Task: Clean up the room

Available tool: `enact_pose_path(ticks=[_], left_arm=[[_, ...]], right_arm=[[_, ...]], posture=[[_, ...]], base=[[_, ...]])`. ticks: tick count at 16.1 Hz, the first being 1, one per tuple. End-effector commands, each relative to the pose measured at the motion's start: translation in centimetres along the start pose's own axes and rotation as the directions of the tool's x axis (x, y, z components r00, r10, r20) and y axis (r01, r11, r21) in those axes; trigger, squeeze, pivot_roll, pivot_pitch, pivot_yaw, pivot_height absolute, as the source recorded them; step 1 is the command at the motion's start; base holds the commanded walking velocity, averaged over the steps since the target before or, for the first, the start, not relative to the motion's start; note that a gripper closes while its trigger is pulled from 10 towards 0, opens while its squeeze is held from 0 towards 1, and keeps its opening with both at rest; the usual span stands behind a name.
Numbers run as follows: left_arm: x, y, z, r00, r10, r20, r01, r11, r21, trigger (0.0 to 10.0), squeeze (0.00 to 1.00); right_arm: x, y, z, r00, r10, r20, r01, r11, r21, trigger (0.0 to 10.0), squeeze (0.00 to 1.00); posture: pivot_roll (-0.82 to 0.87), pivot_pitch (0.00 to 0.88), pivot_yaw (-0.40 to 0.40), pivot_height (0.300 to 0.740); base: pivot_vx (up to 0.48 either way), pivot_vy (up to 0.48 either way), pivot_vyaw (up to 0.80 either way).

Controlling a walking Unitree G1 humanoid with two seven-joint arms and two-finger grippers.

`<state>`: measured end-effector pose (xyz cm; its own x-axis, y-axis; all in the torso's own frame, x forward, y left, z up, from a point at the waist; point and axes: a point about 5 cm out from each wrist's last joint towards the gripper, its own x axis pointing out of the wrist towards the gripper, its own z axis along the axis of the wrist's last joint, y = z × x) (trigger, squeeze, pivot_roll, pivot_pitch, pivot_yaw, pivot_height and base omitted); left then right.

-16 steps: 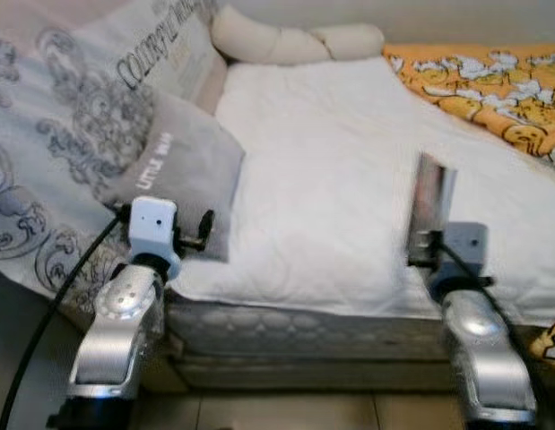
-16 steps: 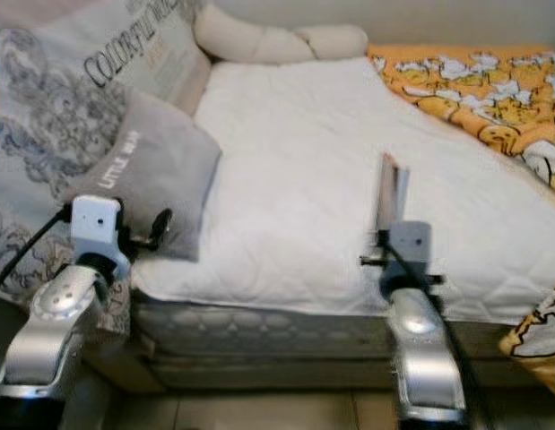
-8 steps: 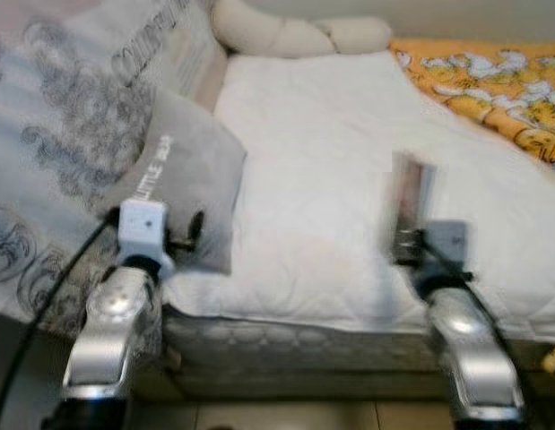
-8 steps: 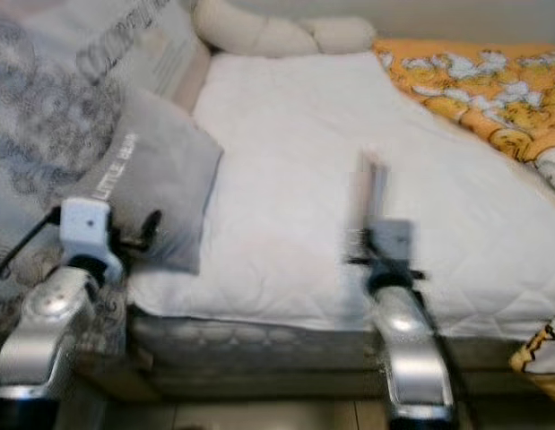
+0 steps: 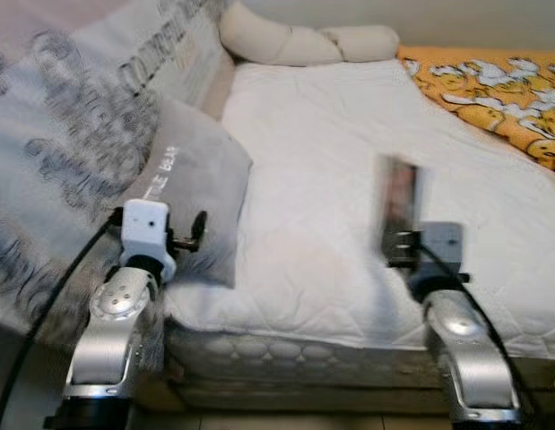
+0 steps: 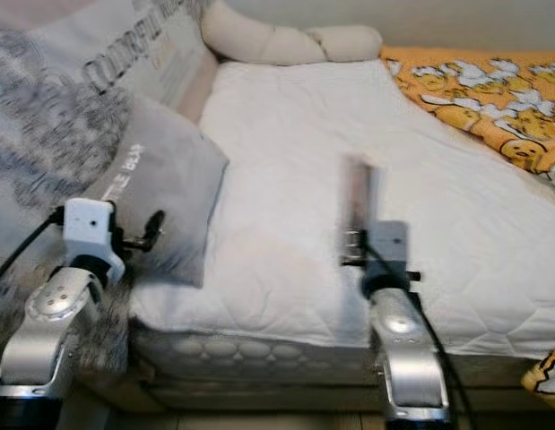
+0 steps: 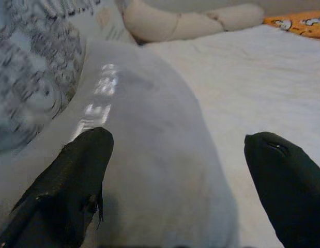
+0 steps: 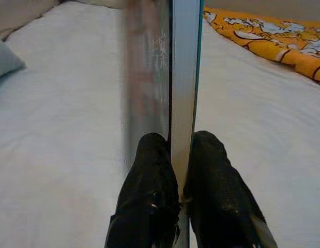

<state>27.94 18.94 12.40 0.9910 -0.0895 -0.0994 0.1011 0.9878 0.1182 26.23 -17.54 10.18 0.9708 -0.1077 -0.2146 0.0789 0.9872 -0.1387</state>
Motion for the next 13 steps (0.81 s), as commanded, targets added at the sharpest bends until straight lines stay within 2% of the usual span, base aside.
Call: enact_pose_path(ticks=[1,6,13], left_arm=[[0.08,-0.4,0.28,1.0,-0.012,0.011,0.012,1.0,0.002,10.0,0.11],[0.07,-0.45,0.06,1.0,-0.012,0.003,0.012,1.0,-0.004,10.0,0.12],[0.29,-1.08,-0.08,1.0,-0.014,0.007,0.014,1.0,-0.021,10.0,0.11]], right_arm=[[0.06,-1.15,1.11,0.997,-0.044,0.056,0.044,0.999,-0.007,10.0,0.0],[0.08,-1.11,1.16,0.997,-0.043,0.056,0.044,0.999,-0.008,10.0,0.0],[0.26,-1.82,1.44,0.997,-0.04,0.06,0.042,0.999,-0.031,10.0,0.0]], posture=[[-0.03,0.0,0.021,0.74],[-0.03,0.0,0.02,0.74],[-0.05,0.0,0.003,0.74]], base=[[0.304,0.0,0.0],[0.305,0.0,0.0],[0.306,0.0,0.0]])
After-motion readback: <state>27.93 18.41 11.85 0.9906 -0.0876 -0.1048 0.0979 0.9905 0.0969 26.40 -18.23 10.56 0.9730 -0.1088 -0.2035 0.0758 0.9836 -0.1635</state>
